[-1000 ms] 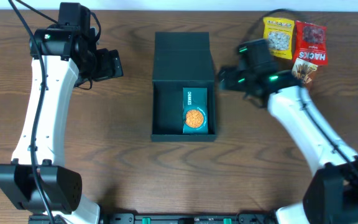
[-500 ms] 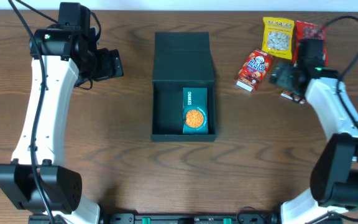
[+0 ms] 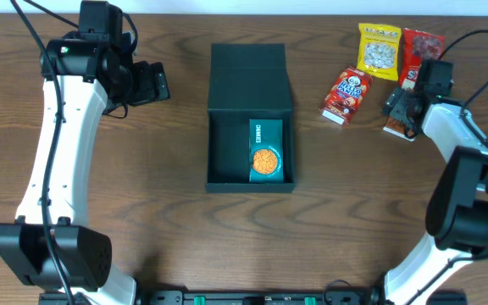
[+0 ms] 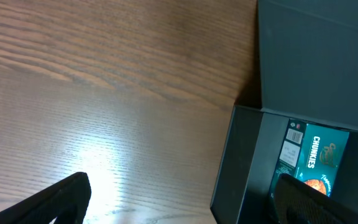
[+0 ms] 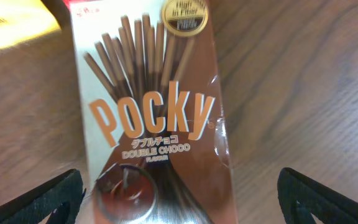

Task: Pack container
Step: 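Grasp the Pocky box with the right gripper, then place the Pocky box into the black box beside Chunkies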

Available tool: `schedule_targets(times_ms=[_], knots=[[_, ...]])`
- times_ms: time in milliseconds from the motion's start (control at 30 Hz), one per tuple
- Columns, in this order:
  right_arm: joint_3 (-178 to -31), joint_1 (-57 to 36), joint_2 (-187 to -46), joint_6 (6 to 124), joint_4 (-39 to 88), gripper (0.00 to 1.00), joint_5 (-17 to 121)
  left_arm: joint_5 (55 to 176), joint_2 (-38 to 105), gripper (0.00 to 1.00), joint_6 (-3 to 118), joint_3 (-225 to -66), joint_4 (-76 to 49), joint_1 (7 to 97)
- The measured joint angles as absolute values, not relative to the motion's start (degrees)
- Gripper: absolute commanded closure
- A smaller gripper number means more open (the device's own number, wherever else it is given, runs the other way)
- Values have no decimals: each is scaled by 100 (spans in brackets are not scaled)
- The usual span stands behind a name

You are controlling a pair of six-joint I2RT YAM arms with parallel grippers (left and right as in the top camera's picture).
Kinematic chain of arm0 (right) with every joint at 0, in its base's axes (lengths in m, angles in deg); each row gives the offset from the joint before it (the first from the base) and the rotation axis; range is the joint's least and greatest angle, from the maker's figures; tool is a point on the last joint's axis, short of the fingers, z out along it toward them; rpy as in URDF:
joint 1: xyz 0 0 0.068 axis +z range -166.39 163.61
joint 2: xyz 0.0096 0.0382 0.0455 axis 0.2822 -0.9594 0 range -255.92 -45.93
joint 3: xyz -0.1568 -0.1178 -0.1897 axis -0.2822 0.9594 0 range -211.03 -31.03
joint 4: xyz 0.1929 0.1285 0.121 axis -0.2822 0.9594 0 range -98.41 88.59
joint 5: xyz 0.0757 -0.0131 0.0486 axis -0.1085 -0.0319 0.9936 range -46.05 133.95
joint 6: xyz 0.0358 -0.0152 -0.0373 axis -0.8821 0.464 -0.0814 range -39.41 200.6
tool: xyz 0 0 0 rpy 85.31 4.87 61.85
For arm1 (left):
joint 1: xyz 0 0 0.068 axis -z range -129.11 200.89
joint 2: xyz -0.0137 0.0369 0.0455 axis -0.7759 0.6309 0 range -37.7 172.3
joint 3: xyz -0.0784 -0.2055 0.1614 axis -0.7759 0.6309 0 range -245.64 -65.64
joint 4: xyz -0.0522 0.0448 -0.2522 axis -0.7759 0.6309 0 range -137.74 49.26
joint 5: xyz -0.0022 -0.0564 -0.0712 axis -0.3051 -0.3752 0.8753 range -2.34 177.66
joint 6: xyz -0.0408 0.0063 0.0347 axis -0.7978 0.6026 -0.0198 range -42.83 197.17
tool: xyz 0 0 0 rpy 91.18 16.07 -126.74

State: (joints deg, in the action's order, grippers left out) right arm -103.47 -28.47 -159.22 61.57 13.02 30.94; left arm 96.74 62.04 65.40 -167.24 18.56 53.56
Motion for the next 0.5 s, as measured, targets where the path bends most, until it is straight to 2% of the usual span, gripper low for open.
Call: schedule_targets(times_ms=[200, 267, 400, 433, 500], knots=[[-10347, -2847, -16285, 6163, 1012, 3, 3166, 9674, 6204, 5, 6540, -16724, 1824, 5356], [-10347, -2847, -16309, 6174, 946, 12, 3197, 9674, 6204, 5, 6540, -16724, 1813, 5356], [-10347, -2847, -16309, 6109, 905, 42, 3234, 9674, 6204, 5, 6540, -16724, 1802, 5356], [-10358, -2842, -16309, 6150, 896, 46, 3236, 9674, 6204, 5, 6540, -16724, 1800, 5356], [-10413, -2838, -16296, 6135, 894, 46, 3245, 9672, 6204, 5, 6540, -16724, 1797, 5356]])
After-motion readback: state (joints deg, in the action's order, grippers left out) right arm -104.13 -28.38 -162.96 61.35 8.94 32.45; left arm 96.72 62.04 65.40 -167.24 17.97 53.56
